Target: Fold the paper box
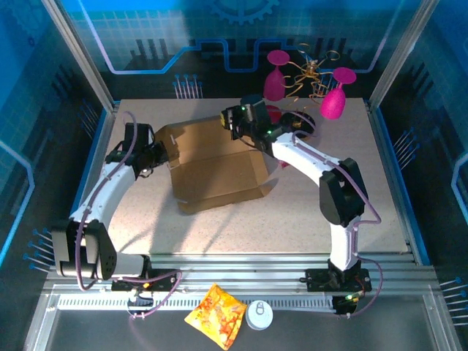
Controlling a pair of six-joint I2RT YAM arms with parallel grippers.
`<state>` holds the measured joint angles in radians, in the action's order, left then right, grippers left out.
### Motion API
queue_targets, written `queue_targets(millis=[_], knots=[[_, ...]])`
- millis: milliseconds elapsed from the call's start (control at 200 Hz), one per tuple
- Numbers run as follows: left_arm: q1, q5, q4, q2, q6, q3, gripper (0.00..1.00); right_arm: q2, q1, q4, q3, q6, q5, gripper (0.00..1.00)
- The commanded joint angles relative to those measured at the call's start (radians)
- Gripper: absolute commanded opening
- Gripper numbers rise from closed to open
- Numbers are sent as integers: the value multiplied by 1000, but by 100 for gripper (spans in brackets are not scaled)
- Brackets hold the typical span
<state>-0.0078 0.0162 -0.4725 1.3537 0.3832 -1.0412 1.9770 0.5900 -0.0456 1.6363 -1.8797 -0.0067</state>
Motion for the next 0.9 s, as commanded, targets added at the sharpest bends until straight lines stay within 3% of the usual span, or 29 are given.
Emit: queue_targets(millis=[0, 215, 480, 770, 840, 896], knots=[[-5, -30, 5, -43, -5, 29, 0, 5, 7, -92, -43, 33, -9, 0], [36, -80, 24, -65, 4, 93, 0, 0, 1, -210, -156, 64, -41, 0], [96, -157, 12, -59, 18, 105, 0, -7, -13, -218, -195, 77, -59, 0], [101, -322, 78, -75, 179, 169, 0, 20, -29, -253, -162, 119, -97, 0], [101, -342, 61, -80, 181, 179, 9, 23, -31, -258, -170, 127, -109, 0], [102, -350, 33, -85, 170, 176, 27, 23, -33, -279, -184, 129, -114, 0]])
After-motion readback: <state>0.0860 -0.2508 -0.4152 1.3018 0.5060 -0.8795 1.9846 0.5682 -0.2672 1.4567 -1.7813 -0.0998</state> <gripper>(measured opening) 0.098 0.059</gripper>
